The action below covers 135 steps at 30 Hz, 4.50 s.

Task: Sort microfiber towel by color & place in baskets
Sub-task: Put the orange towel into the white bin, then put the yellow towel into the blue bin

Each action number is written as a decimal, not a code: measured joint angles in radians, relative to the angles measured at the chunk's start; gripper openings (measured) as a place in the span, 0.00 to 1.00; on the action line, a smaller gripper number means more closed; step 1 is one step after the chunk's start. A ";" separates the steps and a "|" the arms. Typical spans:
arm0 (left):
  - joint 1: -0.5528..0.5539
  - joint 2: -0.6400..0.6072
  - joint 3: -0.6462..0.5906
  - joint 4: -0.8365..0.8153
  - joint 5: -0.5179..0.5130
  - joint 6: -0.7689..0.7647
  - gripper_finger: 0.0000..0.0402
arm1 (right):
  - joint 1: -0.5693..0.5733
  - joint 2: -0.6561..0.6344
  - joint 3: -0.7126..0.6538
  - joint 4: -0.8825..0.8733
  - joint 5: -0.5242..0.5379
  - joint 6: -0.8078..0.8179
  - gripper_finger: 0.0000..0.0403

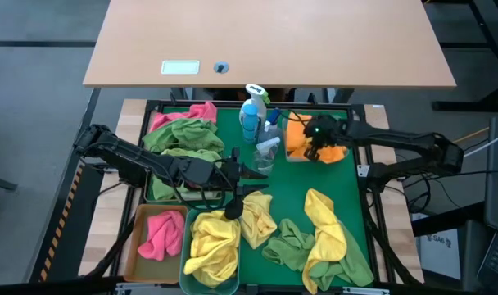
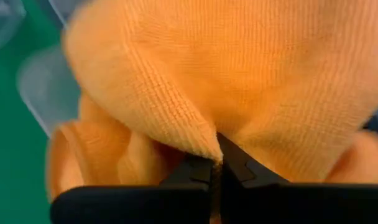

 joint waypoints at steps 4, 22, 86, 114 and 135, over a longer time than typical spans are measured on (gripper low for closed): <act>0.000 0.000 0.000 0.000 0.000 0.000 0.25 | 0.000 0.000 -0.116 0.101 0.000 0.000 0.01; 0.000 0.000 0.000 0.000 0.000 0.000 0.25 | -0.005 0.000 -0.218 0.182 0.023 0.002 0.05; -0.005 0.000 0.000 -0.052 0.010 0.000 0.25 | 0.049 0.000 0.513 -0.805 -0.376 0.194 0.42; -0.039 0.000 0.000 -0.051 0.011 0.000 0.25 | 0.982 0.000 0.191 -0.496 -0.104 0.979 0.42; -0.039 0.000 0.000 -0.051 0.011 0.000 0.25 | 0.998 0.000 -0.116 -0.160 -0.028 1.030 0.42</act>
